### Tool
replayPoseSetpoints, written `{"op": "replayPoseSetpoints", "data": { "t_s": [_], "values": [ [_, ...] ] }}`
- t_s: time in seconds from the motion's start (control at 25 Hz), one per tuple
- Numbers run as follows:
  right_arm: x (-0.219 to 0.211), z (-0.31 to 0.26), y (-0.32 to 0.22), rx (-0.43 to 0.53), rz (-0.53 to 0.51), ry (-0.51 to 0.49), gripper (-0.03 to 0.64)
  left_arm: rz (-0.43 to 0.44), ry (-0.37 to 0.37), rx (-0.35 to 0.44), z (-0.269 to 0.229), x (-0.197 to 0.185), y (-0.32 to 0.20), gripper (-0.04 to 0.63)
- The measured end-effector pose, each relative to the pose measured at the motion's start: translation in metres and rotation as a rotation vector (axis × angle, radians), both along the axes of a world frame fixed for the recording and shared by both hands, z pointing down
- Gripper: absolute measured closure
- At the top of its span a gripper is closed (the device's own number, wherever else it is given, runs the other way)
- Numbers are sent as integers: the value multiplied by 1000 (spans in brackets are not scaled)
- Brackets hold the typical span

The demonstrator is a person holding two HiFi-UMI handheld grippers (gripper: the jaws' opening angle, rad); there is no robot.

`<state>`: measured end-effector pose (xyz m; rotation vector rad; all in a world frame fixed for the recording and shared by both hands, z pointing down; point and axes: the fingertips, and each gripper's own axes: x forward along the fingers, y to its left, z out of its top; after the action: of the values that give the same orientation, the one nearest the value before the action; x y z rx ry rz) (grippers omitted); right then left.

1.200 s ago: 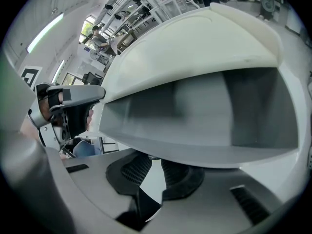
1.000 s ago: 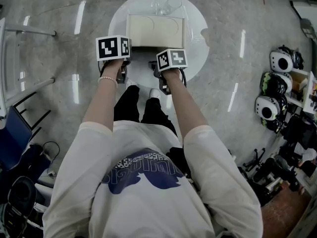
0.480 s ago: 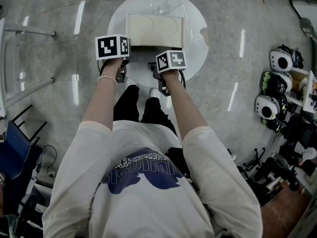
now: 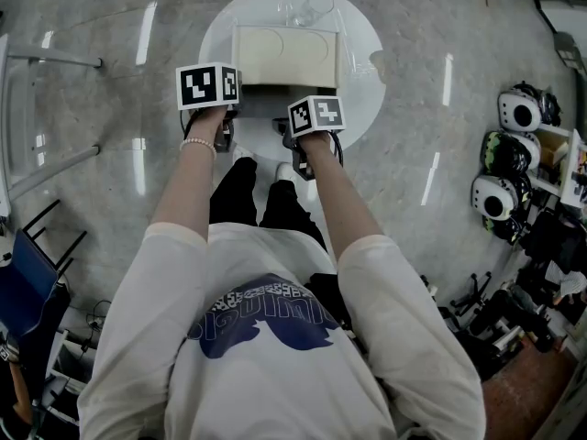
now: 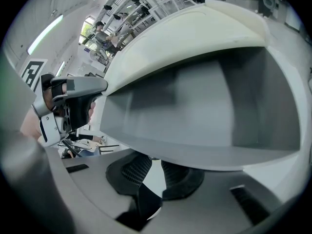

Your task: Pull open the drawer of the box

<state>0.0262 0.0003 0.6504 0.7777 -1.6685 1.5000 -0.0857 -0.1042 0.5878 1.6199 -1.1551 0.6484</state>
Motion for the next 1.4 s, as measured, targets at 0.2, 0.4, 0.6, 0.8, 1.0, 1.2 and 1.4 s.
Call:
{"op": "replayPoseSetpoints", "data": {
  "t_s": [0.2,0.4,0.6,0.8,1.0,1.2,1.4],
  "values": [
    [-1,-2,3,-1,0,-2,563,0,-2,1,-2,-1,0,520],
    [-1,-2,7,-4,2,-5,563,3,-2,-1,-3,-1,0,520],
    [0,-1,11,-7,2,-7,563,3,-5,1,-2,0,1,522],
    [0,-2,14,-5,4,-13,563,4,-4,0,-3,0,1,522],
    [1,-2,17,-6,1,-15,563,3,-4,-1,-3,0,0,520],
    [0,-2,20,-7,1,-16,563,3,-3,0,-3,-1,0,522],
    [2,0,26,-11,-6,-16,563,1,-4,-2,-1,-1,1,520]
  ]
}}
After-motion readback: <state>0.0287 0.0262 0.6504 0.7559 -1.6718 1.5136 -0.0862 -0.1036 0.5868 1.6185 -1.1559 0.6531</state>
